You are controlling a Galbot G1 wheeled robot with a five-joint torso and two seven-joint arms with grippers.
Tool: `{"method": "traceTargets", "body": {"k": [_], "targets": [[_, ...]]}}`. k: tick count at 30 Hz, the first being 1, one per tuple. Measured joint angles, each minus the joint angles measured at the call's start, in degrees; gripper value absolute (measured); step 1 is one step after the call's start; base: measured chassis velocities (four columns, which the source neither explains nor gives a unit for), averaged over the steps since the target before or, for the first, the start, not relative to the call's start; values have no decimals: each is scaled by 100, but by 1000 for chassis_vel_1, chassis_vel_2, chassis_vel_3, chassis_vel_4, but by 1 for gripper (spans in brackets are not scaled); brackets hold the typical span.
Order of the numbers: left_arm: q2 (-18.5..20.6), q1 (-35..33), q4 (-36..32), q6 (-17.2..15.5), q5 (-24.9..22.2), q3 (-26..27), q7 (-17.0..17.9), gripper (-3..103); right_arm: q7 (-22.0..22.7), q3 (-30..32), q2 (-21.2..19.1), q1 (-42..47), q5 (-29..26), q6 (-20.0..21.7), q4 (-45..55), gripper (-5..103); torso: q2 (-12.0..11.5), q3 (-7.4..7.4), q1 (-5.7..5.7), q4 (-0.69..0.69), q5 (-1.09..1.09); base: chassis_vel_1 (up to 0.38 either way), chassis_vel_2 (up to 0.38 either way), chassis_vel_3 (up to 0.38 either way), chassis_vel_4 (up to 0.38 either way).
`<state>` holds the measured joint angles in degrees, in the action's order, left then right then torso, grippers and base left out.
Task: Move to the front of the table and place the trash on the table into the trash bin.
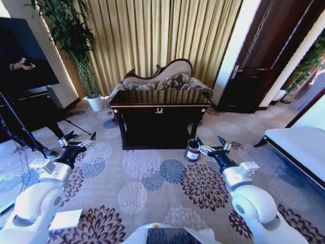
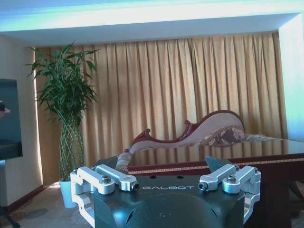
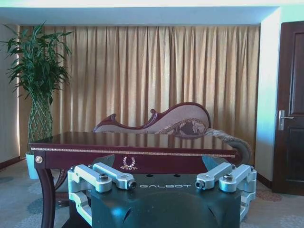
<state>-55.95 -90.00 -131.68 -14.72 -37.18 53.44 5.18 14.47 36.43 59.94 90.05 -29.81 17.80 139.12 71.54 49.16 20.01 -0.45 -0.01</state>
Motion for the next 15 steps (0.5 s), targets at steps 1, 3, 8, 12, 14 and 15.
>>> {"method": "traceTargets", "body": {"k": [1,3,8,12,14,15], "targets": [[1,4,8,0,0,-1,0,100,0,-6,6,-1,28,-13,-14,100,-1,1,1,1,-1,200,-156,-217,148],[2,6,12,1,0,-1,0,100,0,-13,12,-5,52,-42,-33,100,-2,1,1,2,-2,200,-158,-214,148],[-9,5,35,12,0,-1,-1,100,5,-23,53,-13,136,-113,-128,100,1,-1,-1,1,-2,109,-98,-118,76],[-37,-13,51,15,-5,-2,-1,100,6,-26,75,-16,164,-126,-181,100,-1,1,0,2,0,14,-4,-3,8],[-77,-21,66,73,-81,-21,16,100,10,-27,93,-48,201,-128,-222,100,-5,3,6,2,2,0,0,0,0],[-81,-20,73,96,-94,-30,27,100,11,-27,95,-52,206,-128,-223,100,-5,3,7,2,2,0,0,0,0]]}}
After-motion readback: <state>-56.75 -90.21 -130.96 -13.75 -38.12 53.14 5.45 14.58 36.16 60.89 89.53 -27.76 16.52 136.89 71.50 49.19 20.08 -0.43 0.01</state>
